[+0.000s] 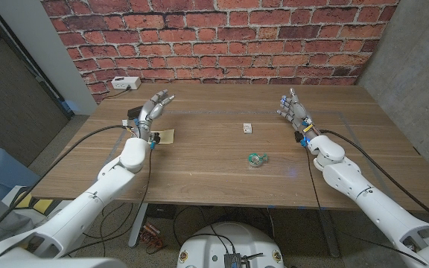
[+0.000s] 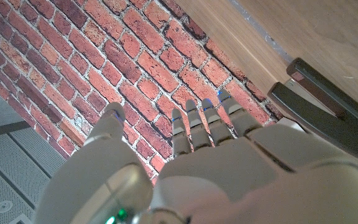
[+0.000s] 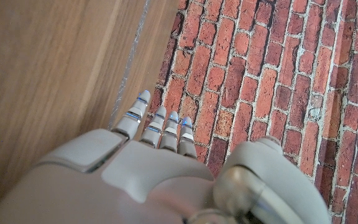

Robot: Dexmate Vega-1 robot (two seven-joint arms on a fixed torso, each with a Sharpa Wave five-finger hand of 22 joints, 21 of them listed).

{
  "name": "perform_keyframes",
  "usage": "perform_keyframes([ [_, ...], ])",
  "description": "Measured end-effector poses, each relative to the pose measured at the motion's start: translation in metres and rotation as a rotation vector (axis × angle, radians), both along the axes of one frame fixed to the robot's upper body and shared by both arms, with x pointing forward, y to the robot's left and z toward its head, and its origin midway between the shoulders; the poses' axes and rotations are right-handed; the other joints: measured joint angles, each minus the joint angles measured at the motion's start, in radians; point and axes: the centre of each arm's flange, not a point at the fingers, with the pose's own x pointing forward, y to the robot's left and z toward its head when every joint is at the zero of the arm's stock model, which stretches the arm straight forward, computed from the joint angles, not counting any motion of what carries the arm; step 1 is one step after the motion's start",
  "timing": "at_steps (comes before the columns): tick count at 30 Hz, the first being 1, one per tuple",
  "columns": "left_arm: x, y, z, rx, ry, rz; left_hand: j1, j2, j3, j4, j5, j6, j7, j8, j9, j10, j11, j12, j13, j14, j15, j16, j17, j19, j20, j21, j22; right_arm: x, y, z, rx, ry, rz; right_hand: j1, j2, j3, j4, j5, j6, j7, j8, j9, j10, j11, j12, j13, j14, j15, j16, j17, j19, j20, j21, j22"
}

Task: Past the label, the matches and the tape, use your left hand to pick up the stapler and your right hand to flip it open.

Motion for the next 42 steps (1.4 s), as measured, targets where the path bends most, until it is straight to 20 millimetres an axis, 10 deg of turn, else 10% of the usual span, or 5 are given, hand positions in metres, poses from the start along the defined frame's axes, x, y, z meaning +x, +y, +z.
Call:
perform_keyframes([
  [42, -0.007, 0.014, 0.007, 0.114, 0.011, 0.230, 0.044, 0.022, 0.000, 0.000, 0.000, -0.022, 0.016, 0.000, 0.000, -0.002, -0.012, 0.000, 0.000, -0.019, 0.002, -0.006, 0.000, -0.016, -0.005, 0.000, 0.000, -0.001, 0.001, -0.011, -0.065, 0.010, 0.007, 0.010, 0.000, 0.004, -0.004, 0.000, -0.006, -0.002, -0.008, 0.000, -0.008, 0.007, -0.009, 0.000, -0.015, 0.004, -0.006, -0.019, -0.008, 0.001, 0.000, 0.000],
])
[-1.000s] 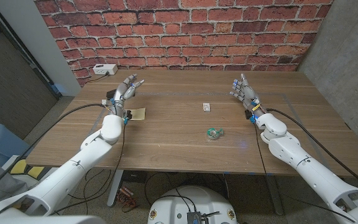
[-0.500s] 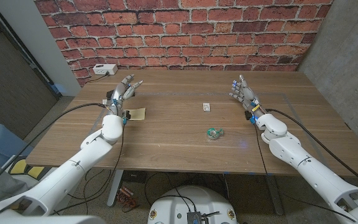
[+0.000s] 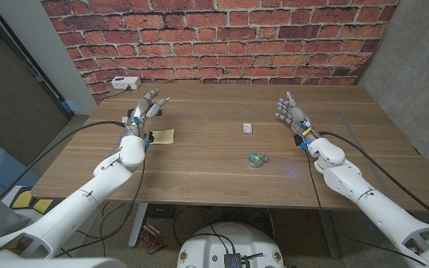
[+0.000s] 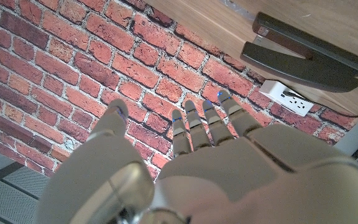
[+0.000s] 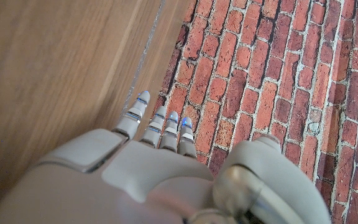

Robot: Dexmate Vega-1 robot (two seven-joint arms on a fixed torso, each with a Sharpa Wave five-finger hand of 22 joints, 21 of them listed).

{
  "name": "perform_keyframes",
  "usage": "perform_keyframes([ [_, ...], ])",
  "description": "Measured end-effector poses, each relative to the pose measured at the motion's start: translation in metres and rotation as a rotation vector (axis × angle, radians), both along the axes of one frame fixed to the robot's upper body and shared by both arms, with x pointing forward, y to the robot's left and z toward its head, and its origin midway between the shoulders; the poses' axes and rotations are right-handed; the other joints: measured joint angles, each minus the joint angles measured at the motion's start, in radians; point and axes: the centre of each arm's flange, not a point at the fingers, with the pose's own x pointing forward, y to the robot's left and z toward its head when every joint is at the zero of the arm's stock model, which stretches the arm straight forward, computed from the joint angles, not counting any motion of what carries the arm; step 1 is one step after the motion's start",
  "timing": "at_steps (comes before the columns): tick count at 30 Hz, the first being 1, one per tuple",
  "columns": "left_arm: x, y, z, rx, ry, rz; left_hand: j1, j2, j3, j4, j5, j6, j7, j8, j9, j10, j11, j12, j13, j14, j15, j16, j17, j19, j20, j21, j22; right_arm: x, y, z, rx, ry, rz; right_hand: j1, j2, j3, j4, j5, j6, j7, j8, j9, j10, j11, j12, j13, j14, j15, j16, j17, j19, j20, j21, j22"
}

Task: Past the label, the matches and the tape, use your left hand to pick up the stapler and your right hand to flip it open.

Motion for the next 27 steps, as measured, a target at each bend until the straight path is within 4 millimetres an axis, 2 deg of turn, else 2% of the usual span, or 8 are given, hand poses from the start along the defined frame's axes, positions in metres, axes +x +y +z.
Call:
perform_keyframes([
  [9, 0.000, 0.004, 0.000, 0.014, 0.007, 0.029, 0.009, -0.001, 0.000, 0.000, 0.000, 0.000, 0.000, 0.000, 0.000, 0.000, 0.000, 0.000, 0.005, 0.000, 0.000, 0.000, 0.000, 0.000, 0.000, 0.000, 0.000, -0.002, -0.001, 0.000, -0.005, -0.005, -0.004, 0.000, 0.000, 0.000, 0.000, 0.000, 0.000, 0.000, 0.000, 0.000, 0.000, 0.000, 0.000, 0.000, 0.000, 0.000, 0.000, -0.005, -0.005, 0.005, 0.000, 0.000],
  [13, 0.000, 0.007, 0.000, 0.019, 0.009, 0.042, 0.020, 0.001, 0.000, 0.000, 0.000, -0.004, -0.004, 0.001, 0.000, -0.031, -0.004, -0.012, 0.005, -0.006, 0.002, 0.000, 0.000, 0.000, 0.000, 0.000, 0.000, -0.002, -0.001, 0.000, -0.006, -0.006, -0.005, 0.003, 0.003, 0.000, 0.000, 0.000, 0.000, 0.000, 0.000, 0.000, 0.000, 0.000, 0.000, 0.000, 0.000, 0.000, 0.000, -0.005, -0.009, 0.002, 0.000, 0.000],
  [17, 0.001, 0.010, 0.002, 0.029, 0.011, 0.058, 0.025, 0.006, 0.000, 0.000, 0.000, -0.008, -0.007, 0.001, 0.000, -0.031, -0.004, -0.012, 0.005, -0.013, 0.002, 0.000, 0.000, -0.008, 0.000, 0.000, 0.000, -0.002, 0.001, 0.002, -0.010, -0.009, -0.005, 0.007, 0.007, 0.000, 0.000, 0.000, 0.000, 0.000, 0.000, 0.000, 0.000, 0.000, 0.000, 0.000, 0.000, 0.000, 0.000, -0.005, -0.009, 0.002, 0.000, 0.000],
  [19, 0.001, 0.010, 0.002, 0.031, 0.012, 0.061, 0.032, 0.000, 0.000, 0.000, 0.000, -0.042, -0.005, -0.004, 0.000, -0.031, -0.005, -0.012, 0.005, -0.013, 0.002, 0.000, 0.000, -0.008, 0.000, 0.000, 0.000, -0.002, 0.001, 0.002, -0.012, -0.010, -0.005, 0.007, 0.007, 0.000, 0.000, 0.000, 0.000, 0.000, 0.000, 0.000, 0.000, 0.000, 0.000, 0.000, 0.000, 0.000, 0.000, -0.007, -0.009, 0.002, 0.000, 0.000],
  [24, 0.001, 0.014, 0.005, 0.044, 0.014, 0.081, 0.055, 0.024, 0.000, 0.000, 0.000, -0.084, 0.002, -0.012, 0.000, -0.031, -0.005, -0.012, 0.012, -0.013, 0.002, 0.000, 0.001, -0.014, 0.003, 0.000, 0.000, -0.001, 0.003, 0.004, -0.015, -0.013, -0.002, 0.007, 0.007, 0.000, 0.000, 0.000, 0.000, 0.000, 0.000, 0.000, 0.000, 0.000, 0.000, 0.000, 0.000, 0.000, 0.000, -0.009, -0.009, 0.002, 0.000, 0.000],
  [27, 0.001, 0.014, 0.006, 0.048, 0.013, 0.082, 0.060, 0.029, -0.002, 0.002, 0.000, -0.084, 0.002, -0.007, 0.000, -0.031, -0.005, -0.006, 0.014, 0.001, 0.004, 0.005, 0.002, 0.011, -0.014, 0.006, 0.001, -0.001, 0.004, 0.004, -0.018, -0.013, 0.001, 0.007, 0.007, 0.000, 0.000, 0.000, 0.000, 0.000, 0.000, 0.000, 0.000, 0.000, 0.000, 0.000, 0.000, 0.000, 0.000, -0.009, -0.009, 0.002, 0.000, 0.000],
])
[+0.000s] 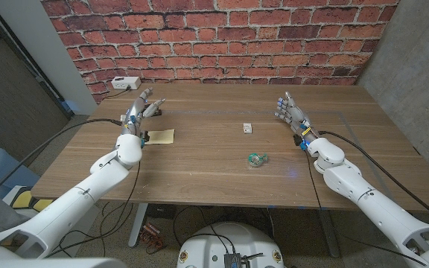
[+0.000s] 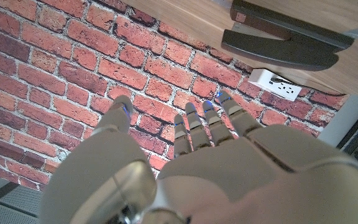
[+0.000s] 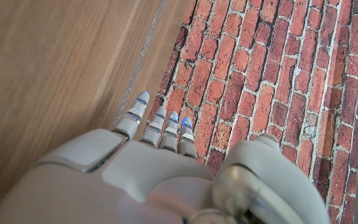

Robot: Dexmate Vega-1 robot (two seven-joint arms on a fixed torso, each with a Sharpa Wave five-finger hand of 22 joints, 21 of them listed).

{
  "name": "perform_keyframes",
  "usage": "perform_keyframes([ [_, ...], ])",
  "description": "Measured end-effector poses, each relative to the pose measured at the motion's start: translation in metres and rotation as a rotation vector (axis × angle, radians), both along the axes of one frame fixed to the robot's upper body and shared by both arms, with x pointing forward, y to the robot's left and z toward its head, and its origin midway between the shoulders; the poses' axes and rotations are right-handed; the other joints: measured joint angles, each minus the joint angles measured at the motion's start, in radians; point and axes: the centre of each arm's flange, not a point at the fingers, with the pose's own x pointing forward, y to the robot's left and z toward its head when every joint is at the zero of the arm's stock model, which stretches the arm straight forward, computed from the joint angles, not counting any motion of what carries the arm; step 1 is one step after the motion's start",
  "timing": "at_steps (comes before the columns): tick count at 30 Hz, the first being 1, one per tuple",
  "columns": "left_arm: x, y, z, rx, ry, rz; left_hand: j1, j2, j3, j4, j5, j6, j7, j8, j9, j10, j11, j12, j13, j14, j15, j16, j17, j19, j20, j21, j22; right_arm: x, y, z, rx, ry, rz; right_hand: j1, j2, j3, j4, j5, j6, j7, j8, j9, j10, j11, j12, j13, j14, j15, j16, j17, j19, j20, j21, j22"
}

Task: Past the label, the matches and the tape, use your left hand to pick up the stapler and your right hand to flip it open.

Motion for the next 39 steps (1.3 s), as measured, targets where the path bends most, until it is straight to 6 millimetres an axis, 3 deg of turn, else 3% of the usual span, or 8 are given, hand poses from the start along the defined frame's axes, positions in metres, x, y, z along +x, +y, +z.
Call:
perform_keyframes([
  [11, 0.001, 0.005, 0.002, 0.029, 0.016, 0.064, 0.012, 0.001, -0.016, 0.004, 0.000, -0.002, 0.018, 0.012, 0.000, 0.011, -0.011, 0.010, 0.009, 0.013, -0.005, 0.007, 0.005, 0.011, -0.001, 0.001, 0.004, 0.002, 0.005, 0.003, -0.020, -0.005, -0.002, 0.000, 0.000, -0.004, -0.004, 0.000, 0.000, 0.000, 0.000, 0.000, -0.004, -0.004, 0.000, 0.000, -0.004, -0.004, 0.000, -0.005, 0.000, 0.000, 0.000, 0.000],
  [21, -0.002, 0.003, 0.009, 0.054, 0.012, 0.085, 0.006, -0.015, -0.039, 0.008, 0.000, 0.040, 0.004, 0.026, 0.010, 0.027, -0.019, 0.022, 0.021, 0.030, -0.002, 0.016, 0.011, 0.007, -0.004, 0.001, 0.009, 0.001, 0.005, 0.003, -0.018, -0.020, 0.003, 0.004, -0.004, 0.000, -0.008, 0.000, 0.000, 0.000, 0.000, 0.000, 0.005, -0.017, 0.000, 0.000, -0.011, 0.000, 0.000, -0.009, -0.004, -0.004, 0.000, 0.000],
  [27, -0.002, 0.003, 0.012, 0.069, 0.020, 0.110, 0.000, -0.021, -0.050, 0.011, 0.000, 0.040, 0.004, 0.034, 0.014, 0.031, -0.024, 0.025, 0.023, 0.030, -0.002, 0.016, 0.014, 0.007, -0.004, 0.001, 0.009, 0.000, 0.004, 0.006, -0.010, -0.041, 0.004, 0.009, -0.006, 0.004, -0.012, 0.000, 0.006, -0.006, 0.000, 0.000, 0.011, -0.022, 0.000, 0.000, -0.011, 0.000, 0.000, -0.014, -0.009, -0.046, 0.000, 0.000],
  [39, -0.001, 0.004, 0.016, 0.107, 0.047, 0.178, -0.004, -0.025, -0.063, 0.015, 0.000, 0.056, 0.009, 0.042, 0.019, 0.038, -0.030, 0.033, 0.032, 0.030, -0.002, 0.016, 0.014, 0.007, -0.004, 0.001, 0.009, 0.001, 0.002, 0.001, 0.003, -0.052, 0.004, 0.017, -0.009, 0.001, -0.016, 0.000, 0.006, -0.006, 0.000, 0.000, 0.011, -0.022, 0.000, 0.000, -0.007, -0.004, 0.000, -0.019, -0.009, -0.056, 0.000, 0.000],
])
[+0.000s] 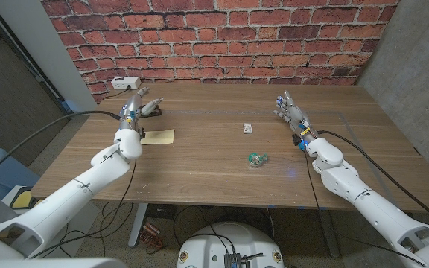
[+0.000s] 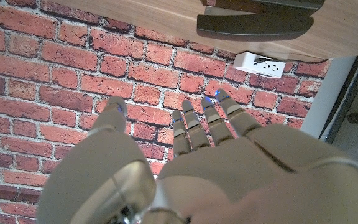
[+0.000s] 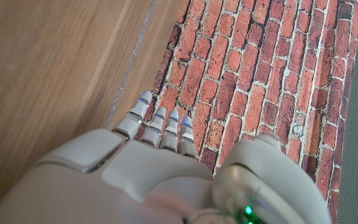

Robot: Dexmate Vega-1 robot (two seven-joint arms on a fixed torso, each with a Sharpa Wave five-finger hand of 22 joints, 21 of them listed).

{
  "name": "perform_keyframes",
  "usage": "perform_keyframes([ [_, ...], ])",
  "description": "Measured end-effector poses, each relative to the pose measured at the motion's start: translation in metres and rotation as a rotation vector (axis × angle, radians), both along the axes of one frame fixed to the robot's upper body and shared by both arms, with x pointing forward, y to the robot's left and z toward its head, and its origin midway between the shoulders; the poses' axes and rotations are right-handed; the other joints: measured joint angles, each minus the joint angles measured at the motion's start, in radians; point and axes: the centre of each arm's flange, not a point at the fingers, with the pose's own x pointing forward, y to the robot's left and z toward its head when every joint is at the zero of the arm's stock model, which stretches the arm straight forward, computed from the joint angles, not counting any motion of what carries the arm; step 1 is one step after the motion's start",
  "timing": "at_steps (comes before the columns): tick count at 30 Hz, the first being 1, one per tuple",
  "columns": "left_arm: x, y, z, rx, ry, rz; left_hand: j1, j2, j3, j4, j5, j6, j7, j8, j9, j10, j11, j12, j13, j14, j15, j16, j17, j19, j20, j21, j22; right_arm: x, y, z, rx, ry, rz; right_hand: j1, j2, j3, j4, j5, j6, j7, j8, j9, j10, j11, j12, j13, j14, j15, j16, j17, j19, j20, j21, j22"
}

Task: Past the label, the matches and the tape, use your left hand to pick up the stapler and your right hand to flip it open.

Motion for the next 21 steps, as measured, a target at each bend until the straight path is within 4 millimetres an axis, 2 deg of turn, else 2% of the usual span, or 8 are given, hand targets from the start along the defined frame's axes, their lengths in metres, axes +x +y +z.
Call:
perform_keyframes([
  [11, 0.005, 0.000, 0.007, 0.038, 0.013, 0.037, -0.020, -0.020, -0.018, 0.010, 0.000, 0.009, -0.002, 0.008, 0.005, 0.013, -0.002, 0.004, 0.005, 0.005, -0.005, 0.006, 0.005, -0.004, -0.004, 0.000, 0.000, -0.006, 0.000, 0.004, -0.011, -0.031, -0.012, 0.005, 0.005, 0.004, -0.004, -0.006, 0.014, 0.015, 0.000, 0.000, 0.028, 0.028, 0.000, 0.000, 0.009, -0.001, 0.000, -0.009, 0.004, -0.003, 0.000, 0.000],
  [21, 0.011, -0.001, 0.011, 0.078, 0.035, 0.065, -0.025, -0.025, -0.031, 0.016, 0.000, 0.018, -0.004, 0.008, 0.009, 0.022, -0.004, 0.012, 0.014, 0.015, -0.004, 0.010, 0.009, -0.004, -0.004, 0.000, 0.000, -0.009, 0.001, 0.005, -0.013, -0.047, -0.018, 0.005, 0.005, 0.004, -0.004, -0.006, 0.014, 0.015, 0.000, 0.000, 0.027, 0.027, 0.000, -0.005, 0.015, 0.004, 0.000, -0.009, 0.007, 0.000, 0.000, 0.000],
])
